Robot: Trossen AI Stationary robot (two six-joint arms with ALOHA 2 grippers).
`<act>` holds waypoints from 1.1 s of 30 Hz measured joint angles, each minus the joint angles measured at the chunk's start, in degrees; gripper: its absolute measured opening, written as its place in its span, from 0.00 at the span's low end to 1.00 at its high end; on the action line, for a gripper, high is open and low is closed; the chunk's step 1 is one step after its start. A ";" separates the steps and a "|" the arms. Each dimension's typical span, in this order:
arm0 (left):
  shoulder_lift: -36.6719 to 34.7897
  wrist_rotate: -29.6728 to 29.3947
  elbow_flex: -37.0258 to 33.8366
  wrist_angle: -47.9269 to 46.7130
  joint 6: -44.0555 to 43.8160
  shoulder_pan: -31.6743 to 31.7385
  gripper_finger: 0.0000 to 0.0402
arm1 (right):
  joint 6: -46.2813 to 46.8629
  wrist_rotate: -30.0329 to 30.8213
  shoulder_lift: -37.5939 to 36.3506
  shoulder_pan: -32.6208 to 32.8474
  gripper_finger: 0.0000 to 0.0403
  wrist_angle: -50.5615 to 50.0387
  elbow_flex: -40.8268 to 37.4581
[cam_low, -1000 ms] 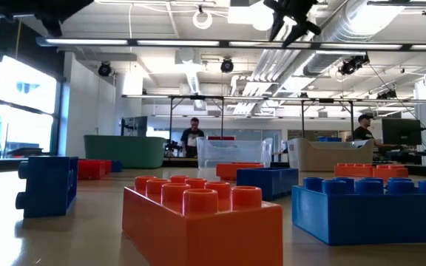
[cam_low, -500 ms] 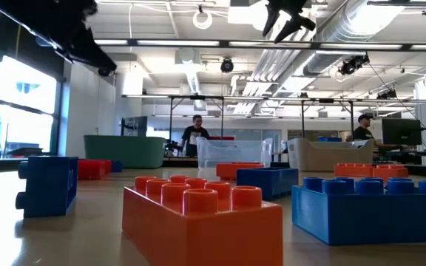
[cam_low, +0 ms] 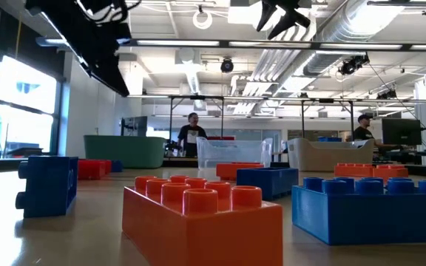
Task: Sort & place blocks by color
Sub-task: Put the blue game piece into the green bin
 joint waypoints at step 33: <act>26.17 1.21 1.62 -6.47 -1.05 3.47 0.38 | 3.67 0.00 0.02 0.59 0.50 -0.66 -0.02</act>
